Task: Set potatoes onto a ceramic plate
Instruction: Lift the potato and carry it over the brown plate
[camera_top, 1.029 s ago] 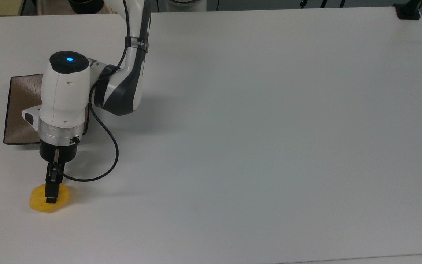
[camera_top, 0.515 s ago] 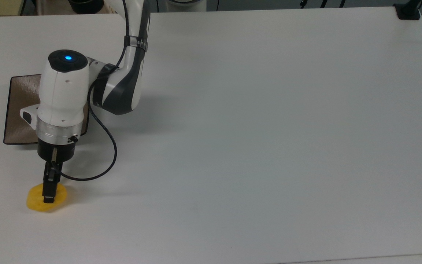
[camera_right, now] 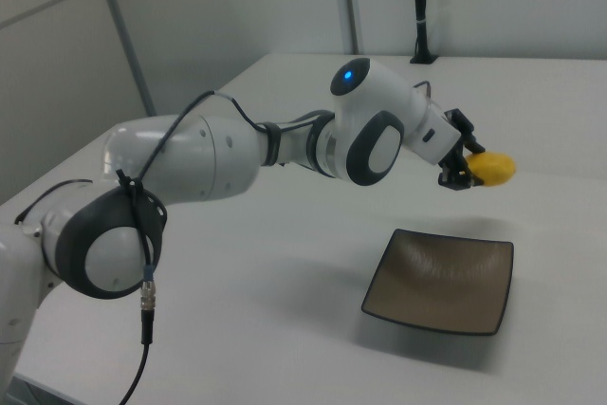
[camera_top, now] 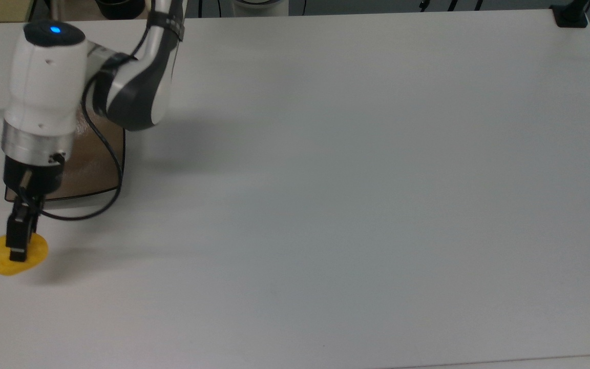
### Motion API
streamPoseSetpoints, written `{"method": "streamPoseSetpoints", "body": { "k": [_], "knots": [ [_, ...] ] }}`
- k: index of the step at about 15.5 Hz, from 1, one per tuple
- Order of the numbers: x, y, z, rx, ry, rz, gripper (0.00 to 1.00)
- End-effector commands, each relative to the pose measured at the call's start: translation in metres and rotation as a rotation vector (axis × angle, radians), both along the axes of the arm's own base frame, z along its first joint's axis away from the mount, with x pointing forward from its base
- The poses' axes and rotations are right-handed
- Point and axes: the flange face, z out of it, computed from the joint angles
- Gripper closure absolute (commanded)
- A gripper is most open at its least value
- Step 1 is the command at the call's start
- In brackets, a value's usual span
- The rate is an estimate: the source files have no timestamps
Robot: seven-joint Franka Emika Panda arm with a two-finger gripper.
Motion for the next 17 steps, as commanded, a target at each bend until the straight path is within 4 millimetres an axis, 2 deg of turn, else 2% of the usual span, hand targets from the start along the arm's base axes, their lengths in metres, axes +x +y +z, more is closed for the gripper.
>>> {"method": "streamPoseSetpoints", "body": {
  "k": [1,4,6,12,17],
  "knots": [
    [-0.032,0.013,0.019,0.024,0.048,0.078,0.63],
    [-0.048,0.020,0.025,0.021,0.077,0.124,0.63],
    [-0.066,0.022,0.040,0.022,0.086,0.143,0.63],
    [-0.114,0.010,0.078,0.063,0.308,0.246,0.63],
    [-0.128,0.013,0.064,0.109,0.447,0.352,0.63]
  ]
}}
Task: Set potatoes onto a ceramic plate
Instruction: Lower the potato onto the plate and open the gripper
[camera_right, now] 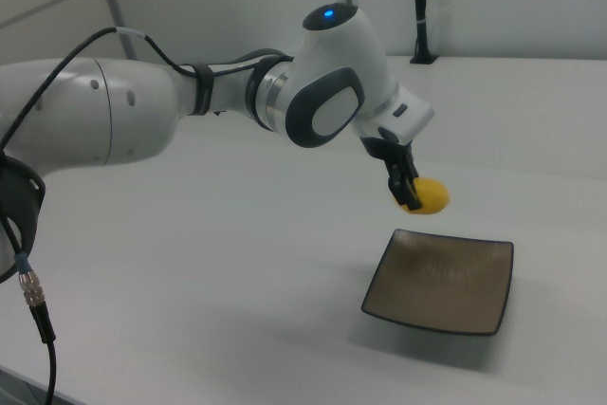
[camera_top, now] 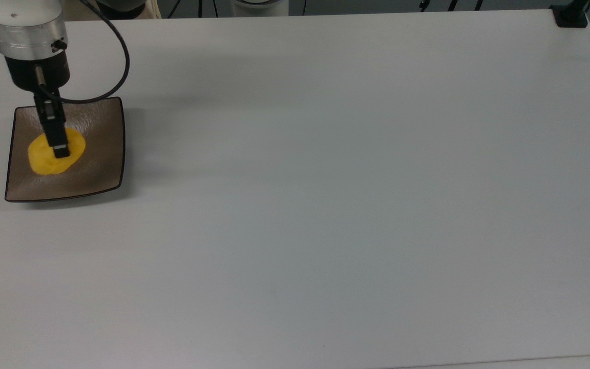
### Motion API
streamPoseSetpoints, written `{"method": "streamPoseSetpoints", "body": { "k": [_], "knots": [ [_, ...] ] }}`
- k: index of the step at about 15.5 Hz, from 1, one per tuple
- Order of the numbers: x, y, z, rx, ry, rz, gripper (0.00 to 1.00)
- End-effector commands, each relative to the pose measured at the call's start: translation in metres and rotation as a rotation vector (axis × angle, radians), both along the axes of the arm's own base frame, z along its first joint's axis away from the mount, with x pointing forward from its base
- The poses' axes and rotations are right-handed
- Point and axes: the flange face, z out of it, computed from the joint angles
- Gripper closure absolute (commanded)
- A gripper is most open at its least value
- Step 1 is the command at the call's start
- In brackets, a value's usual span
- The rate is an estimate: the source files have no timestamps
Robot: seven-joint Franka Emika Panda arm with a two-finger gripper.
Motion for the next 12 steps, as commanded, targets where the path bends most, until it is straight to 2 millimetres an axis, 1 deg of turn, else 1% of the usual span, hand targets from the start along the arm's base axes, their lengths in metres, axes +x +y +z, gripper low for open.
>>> {"method": "streamPoseSetpoints", "body": {
  "k": [1,2,3,4,5,6,8,10,11,12],
  "knots": [
    [-0.0122,0.0073,-0.0173,0.040,0.060,0.055,0.63],
    [-0.0126,0.0074,-0.0201,0.042,0.065,0.054,0.61],
    [-0.0120,0.0084,-0.0205,0.043,0.066,0.056,0.51],
    [-0.0113,0.0083,-0.0216,0.044,0.066,0.053,0.34],
    [-0.0113,0.0074,-0.0224,0.045,0.066,0.049,0.25],
    [-0.0110,0.0083,-0.0225,0.045,0.066,0.051,0.23],
    [-0.0113,0.0074,-0.0224,0.046,0.066,0.046,0.09],
    [-0.0108,0.0083,-0.0217,0.046,0.064,0.048,0.06],
    [-0.0110,0.0074,-0.0217,0.045,0.064,0.046,0.02],
    [-0.0108,0.0083,-0.0217,0.046,0.064,0.048,0.01]
  ]
}}
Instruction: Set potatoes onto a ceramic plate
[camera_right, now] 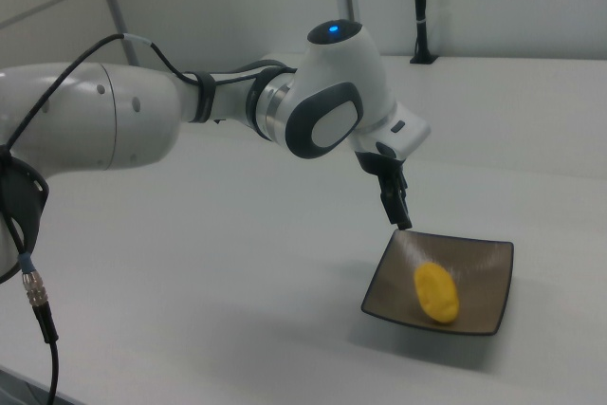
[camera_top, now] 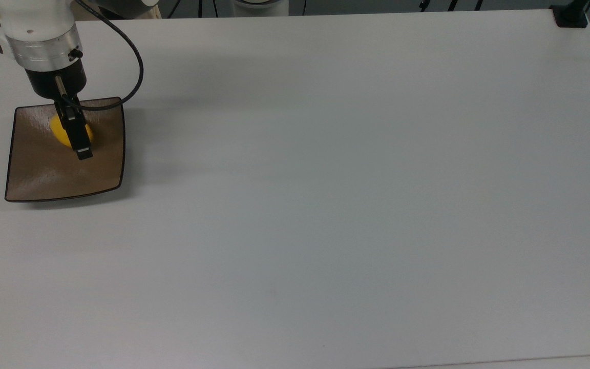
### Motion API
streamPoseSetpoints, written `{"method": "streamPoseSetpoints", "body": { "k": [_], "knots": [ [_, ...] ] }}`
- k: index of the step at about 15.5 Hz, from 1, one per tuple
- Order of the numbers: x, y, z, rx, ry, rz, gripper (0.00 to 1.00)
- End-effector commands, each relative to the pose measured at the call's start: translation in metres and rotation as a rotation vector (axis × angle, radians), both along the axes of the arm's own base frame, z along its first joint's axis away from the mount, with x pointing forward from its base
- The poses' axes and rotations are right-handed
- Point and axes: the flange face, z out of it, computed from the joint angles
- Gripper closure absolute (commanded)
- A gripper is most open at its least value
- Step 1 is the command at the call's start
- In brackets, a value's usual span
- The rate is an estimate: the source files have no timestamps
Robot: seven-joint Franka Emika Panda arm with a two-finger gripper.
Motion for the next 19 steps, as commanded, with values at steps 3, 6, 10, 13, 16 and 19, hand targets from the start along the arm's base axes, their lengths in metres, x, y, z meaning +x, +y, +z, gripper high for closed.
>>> {"method": "streamPoseSetpoints", "body": {
  "k": [3,6,10,13,16,19],
  "knots": [
    [-0.006,0.001,0.006,0.020,-0.002,0.020,0.00],
    [-0.008,0.006,0.011,0.010,0.017,0.099,0.00],
    [-0.033,0.018,0.047,0.009,0.102,0.380,0.00],
    [-0.052,0.037,0.075,0.032,0.151,0.575,0.00],
    [-0.064,0.075,0.083,0.055,0.236,0.744,0.00],
    [-0.071,0.102,0.101,0.060,0.241,0.809,0.00]
  ]
}}
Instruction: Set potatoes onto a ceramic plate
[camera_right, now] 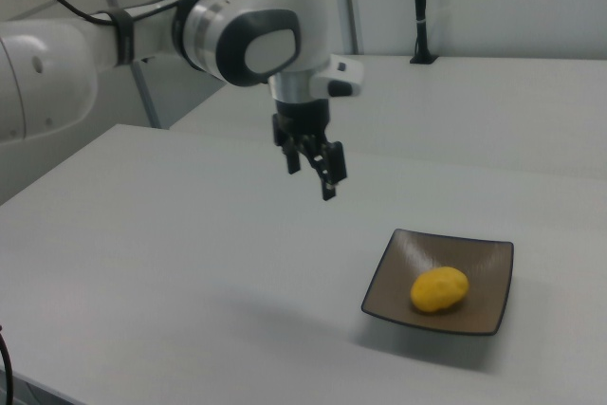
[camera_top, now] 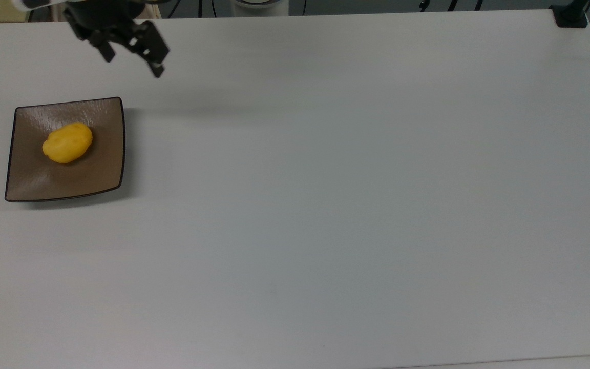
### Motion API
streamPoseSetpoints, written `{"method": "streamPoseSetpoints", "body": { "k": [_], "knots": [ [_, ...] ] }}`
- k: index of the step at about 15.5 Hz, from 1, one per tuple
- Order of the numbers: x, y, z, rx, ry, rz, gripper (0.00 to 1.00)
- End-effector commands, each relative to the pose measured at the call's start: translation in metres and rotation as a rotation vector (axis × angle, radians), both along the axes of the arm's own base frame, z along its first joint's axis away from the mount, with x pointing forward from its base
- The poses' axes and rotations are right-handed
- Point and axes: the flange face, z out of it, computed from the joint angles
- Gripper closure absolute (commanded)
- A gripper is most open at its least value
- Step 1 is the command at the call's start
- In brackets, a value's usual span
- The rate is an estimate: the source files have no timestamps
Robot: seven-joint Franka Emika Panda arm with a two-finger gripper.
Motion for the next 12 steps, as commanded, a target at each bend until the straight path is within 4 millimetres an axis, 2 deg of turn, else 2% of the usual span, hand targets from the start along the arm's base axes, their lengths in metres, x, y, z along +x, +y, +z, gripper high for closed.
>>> {"method": "streamPoseSetpoints", "body": {
  "k": [1,2,3,4,6,8,12],
  "knots": [
    [-0.017,0.036,0.025,0.011,-0.004,0.114,0.00],
    [-0.018,0.057,0.033,-0.017,-0.012,0.168,0.00],
    [-0.020,0.066,0.040,-0.037,-0.022,0.190,0.00],
    [-0.020,0.085,0.044,-0.055,-0.025,0.228,0.00],
    [-0.028,0.095,0.057,-0.058,-0.040,0.253,0.00],
    [-0.030,0.111,0.061,-0.063,-0.044,0.300,0.00],
    [-0.032,0.118,0.062,-0.058,-0.044,0.341,0.00]
  ]
}}
